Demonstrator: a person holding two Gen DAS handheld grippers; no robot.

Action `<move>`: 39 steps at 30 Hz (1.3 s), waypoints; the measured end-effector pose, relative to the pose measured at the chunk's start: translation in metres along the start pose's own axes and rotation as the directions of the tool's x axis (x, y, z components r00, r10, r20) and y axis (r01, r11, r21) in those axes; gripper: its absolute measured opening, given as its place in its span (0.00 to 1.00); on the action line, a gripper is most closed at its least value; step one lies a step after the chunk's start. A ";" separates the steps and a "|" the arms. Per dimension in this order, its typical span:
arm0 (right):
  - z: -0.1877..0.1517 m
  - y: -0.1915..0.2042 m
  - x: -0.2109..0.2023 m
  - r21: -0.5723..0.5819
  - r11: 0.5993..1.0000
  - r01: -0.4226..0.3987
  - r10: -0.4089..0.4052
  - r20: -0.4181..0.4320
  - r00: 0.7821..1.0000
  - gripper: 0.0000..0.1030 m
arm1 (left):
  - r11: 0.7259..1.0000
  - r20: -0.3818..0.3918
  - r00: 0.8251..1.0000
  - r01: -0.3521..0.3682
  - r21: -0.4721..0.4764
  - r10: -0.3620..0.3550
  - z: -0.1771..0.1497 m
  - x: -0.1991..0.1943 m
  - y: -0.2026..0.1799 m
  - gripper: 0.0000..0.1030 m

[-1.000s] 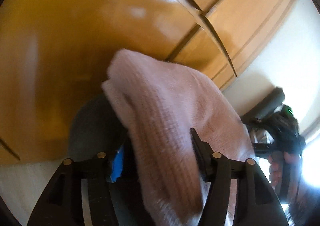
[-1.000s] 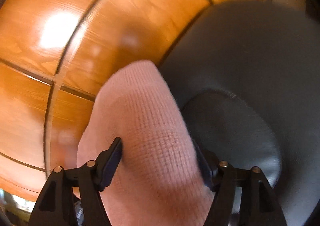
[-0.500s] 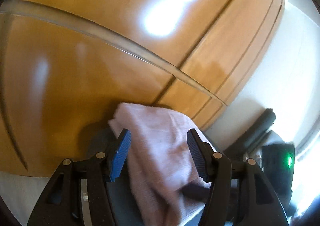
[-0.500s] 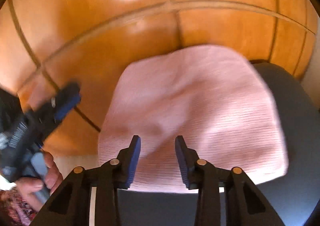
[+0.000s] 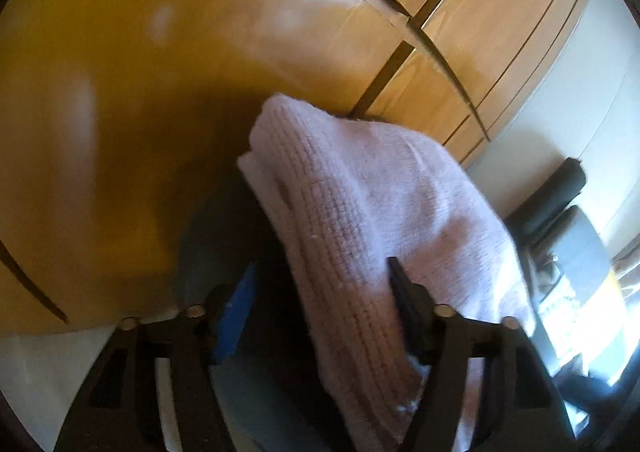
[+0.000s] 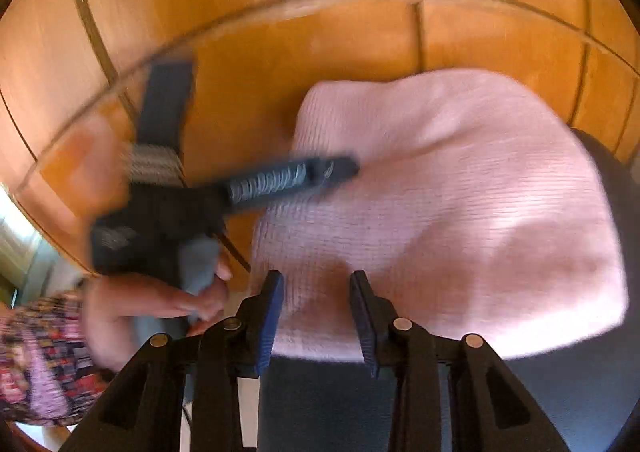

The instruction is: Fold clothes

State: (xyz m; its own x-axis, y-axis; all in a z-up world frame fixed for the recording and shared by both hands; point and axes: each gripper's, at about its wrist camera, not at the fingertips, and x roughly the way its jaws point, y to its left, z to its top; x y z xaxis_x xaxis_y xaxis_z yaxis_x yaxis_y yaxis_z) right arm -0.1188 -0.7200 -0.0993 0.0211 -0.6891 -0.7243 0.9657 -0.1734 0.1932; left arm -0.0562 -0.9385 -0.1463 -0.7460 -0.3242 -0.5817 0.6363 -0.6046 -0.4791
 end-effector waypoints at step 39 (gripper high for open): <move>0.016 -0.157 0.029 0.294 0.913 0.281 -0.263 -0.103 0.959 0.26 | 0.914 0.102 0.994 -0.084 0.396 0.047 -0.082 -0.050 -0.059 0.07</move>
State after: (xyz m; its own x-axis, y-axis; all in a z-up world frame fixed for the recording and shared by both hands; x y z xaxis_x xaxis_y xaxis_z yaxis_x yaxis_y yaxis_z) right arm -0.2738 -0.7238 -0.1398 -0.2068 -0.5435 -0.8136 0.8120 -0.5592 0.1672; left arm -0.0408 -0.8266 -0.1429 -0.7314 -0.4249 -0.5334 0.5667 -0.8138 -0.1288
